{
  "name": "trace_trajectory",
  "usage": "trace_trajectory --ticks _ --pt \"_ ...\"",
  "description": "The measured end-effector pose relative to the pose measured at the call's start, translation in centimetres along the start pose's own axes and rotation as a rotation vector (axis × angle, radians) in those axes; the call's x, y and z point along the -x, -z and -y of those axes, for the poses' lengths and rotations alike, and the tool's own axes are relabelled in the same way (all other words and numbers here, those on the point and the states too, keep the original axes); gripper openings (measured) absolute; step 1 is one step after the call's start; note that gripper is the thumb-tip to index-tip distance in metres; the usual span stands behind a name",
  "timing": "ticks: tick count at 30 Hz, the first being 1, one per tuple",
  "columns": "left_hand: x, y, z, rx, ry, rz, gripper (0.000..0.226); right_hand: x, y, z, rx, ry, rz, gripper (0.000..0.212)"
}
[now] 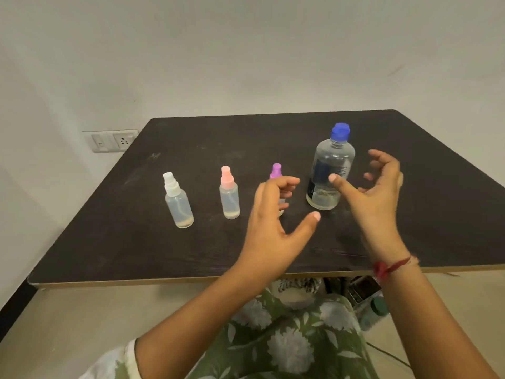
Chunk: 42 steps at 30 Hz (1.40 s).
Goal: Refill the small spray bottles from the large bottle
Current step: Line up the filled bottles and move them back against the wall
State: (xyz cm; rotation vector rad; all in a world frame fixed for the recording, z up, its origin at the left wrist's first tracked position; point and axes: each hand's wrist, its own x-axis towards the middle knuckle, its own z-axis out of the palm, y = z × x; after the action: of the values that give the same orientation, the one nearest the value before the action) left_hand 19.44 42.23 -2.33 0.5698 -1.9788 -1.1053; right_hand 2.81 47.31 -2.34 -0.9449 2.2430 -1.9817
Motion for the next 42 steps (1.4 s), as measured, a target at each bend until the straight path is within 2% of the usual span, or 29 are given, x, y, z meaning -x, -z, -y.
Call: trace_trajectory --ticks 4,7,10,12,17,21,28,34,42 --pt "-0.5 -1.5 -0.1 -0.007 0.085 0.126 0.055 -3.0 -0.3 -1.8 0.048 -0.096 0.246 0.102" --pt "-0.8 -2.1 0.1 -0.013 0.094 0.138 0.053 -3.9 -1.0 -2.7 -0.005 -0.095 0.363 0.092" --pt "-1.2 -1.8 0.1 -0.017 0.096 0.121 0.053 -3.9 -1.8 -3.1 -0.005 -0.090 0.360 0.074" --pt "-1.5 -1.4 0.0 -0.026 0.093 0.113 0.057 -3.9 -2.1 -3.0 -0.001 -0.076 0.339 0.070" --pt "-2.1 0.3 -0.7 -0.011 0.045 0.081 0.057 -3.7 -2.8 -2.8 0.005 -0.045 0.317 0.067" --pt "-3.1 3.0 -2.3 -0.015 -0.075 0.020 0.049 -4.4 -3.6 -1.7 -0.015 -0.021 0.332 0.068" --pt "-7.2 11.8 -4.9 -0.019 -0.196 -0.189 0.036 -6.5 -6.4 0.8 -0.002 0.037 0.409 0.067" --pt "-13.1 17.3 -1.7 -0.265 -0.030 -0.140 0.036 -9.1 -9.9 1.5 0.052 0.065 0.437 0.070" --pt "-21.5 19.1 6.8 -0.369 0.116 0.010 0.036 -14.3 -15.1 2.5 0.052 0.079 0.471 0.073"
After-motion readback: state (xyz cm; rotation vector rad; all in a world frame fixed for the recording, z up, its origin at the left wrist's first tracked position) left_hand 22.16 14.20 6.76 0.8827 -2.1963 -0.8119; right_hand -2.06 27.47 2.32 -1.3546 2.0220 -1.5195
